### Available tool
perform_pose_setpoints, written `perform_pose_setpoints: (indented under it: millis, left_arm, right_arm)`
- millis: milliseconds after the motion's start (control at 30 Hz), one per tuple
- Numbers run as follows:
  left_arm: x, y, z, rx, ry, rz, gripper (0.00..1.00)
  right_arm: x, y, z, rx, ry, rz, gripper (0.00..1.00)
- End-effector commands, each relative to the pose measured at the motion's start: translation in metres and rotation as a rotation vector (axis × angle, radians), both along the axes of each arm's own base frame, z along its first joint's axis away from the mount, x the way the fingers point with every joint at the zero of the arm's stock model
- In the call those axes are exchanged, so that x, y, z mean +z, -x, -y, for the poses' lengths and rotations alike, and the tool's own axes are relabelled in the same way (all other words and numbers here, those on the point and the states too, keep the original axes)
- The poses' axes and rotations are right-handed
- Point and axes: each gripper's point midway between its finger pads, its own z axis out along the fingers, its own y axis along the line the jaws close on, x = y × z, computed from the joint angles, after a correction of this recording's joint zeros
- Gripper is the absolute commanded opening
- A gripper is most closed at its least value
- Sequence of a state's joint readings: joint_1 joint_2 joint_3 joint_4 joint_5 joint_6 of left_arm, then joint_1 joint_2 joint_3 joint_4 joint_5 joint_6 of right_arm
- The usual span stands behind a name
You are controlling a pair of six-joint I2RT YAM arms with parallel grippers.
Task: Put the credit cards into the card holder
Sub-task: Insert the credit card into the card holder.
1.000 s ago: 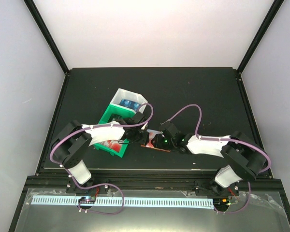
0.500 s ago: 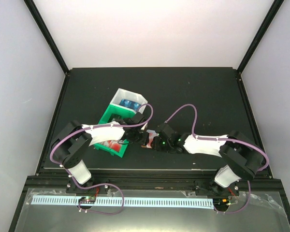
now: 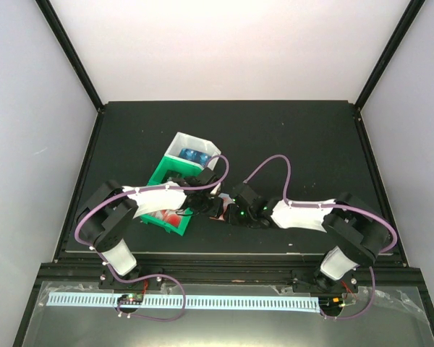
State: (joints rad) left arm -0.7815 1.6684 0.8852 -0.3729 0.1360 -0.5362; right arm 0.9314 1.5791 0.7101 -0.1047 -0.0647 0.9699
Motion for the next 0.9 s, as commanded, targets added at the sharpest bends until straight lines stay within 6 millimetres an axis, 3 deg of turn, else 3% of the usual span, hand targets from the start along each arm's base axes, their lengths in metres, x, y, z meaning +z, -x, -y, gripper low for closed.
perform_pose_setpoints:
  millis: [0, 267, 567, 867]
  left_arm:
    - [0.001, 0.007, 0.007, -0.016, 0.038, -0.022, 0.50]
    - [0.002, 0.010, 0.008, -0.015, 0.056, -0.029, 0.49]
    - [0.010, 0.011, 0.011, -0.010, 0.088, -0.026, 0.50]
    - [0.027, 0.000, -0.002, 0.045, 0.057, 0.063, 0.59]
  right_arm:
    - [0.008, -0.004, -0.018, 0.045, -0.046, 0.027, 0.40]
    - [0.017, -0.018, -0.026, 0.077, -0.044, 0.116, 0.40]
    - [0.035, -0.017, -0.027, 0.174, -0.062, 0.226, 0.43]
    - [0.035, -0.019, 0.010, 0.104, 0.073, 0.252, 0.47]
